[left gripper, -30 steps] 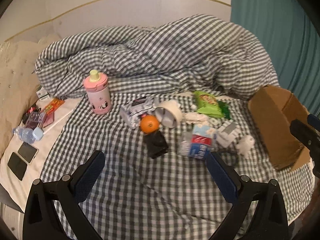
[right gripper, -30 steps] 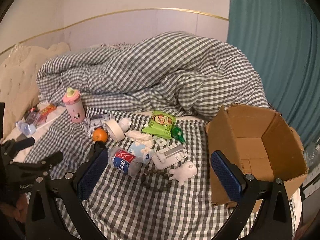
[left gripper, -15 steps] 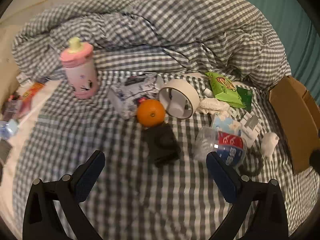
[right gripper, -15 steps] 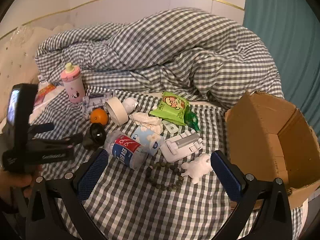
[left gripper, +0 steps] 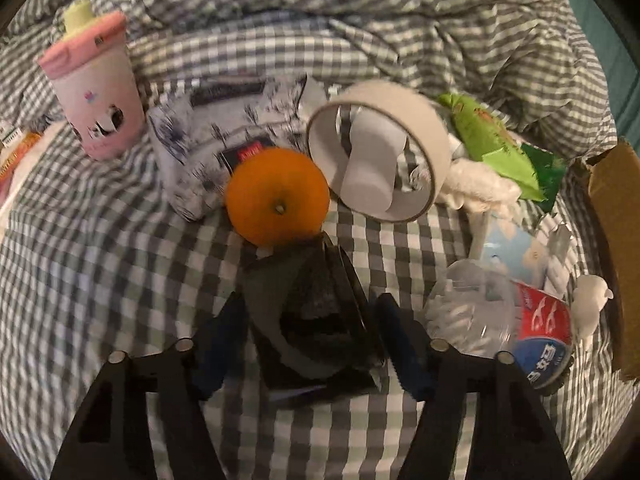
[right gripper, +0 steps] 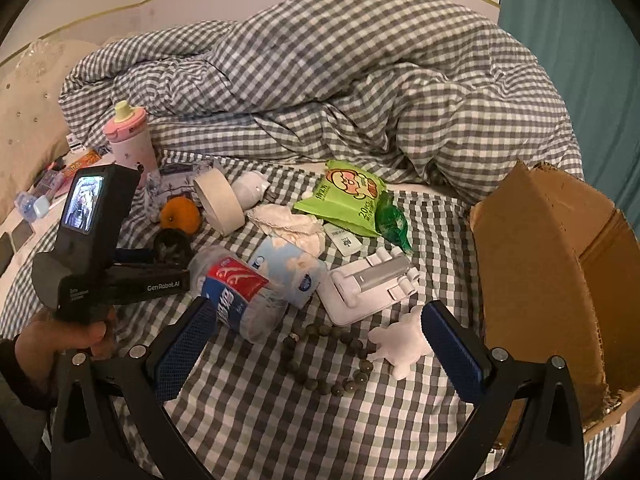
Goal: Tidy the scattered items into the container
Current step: 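Reach the left tool to the black object and close on it, then lift the black object with the left tool while the right tool grasps the clear tub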
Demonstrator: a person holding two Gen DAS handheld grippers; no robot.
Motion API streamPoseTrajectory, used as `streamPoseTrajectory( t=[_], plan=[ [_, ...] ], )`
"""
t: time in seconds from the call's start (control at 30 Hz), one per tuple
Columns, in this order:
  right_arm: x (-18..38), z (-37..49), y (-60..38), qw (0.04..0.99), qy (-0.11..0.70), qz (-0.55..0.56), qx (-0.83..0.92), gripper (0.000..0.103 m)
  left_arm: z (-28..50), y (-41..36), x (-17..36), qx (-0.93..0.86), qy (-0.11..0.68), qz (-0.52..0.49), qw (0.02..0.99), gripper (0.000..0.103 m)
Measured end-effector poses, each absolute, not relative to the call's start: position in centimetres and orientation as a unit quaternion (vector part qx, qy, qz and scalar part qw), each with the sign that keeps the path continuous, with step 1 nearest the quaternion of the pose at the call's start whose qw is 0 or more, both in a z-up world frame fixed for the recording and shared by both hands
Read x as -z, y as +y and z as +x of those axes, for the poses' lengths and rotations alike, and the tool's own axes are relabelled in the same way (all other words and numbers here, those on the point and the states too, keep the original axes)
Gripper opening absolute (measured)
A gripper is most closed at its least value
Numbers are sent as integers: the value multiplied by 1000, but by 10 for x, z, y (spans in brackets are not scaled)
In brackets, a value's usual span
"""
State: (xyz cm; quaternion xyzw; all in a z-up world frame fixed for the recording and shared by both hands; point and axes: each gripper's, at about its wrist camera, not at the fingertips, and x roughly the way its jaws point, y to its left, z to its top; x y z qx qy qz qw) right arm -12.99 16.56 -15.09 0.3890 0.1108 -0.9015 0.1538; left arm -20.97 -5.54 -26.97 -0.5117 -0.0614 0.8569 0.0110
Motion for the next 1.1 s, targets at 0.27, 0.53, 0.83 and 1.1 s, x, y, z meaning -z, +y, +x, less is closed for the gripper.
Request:
streamPoseTrajectory(
  t=[0.27,0.53,0.83,1.1],
  plan=[
    [169,-136,176,151,104,407,895,103,-213,-52,270,-858,-78,-508,3,56],
    [181,-142,164,176,100,413,888,103,-208,-57,260,-859,-105,-501,25,51],
    [194,-151,117,222,172,390,877,103,-196,-68,237,-870,-97,-484,19,51],
    [216,-167,89,248,213,397,858,97,-183,-90,214,-881,-94,-463,-14,51]
  ],
)
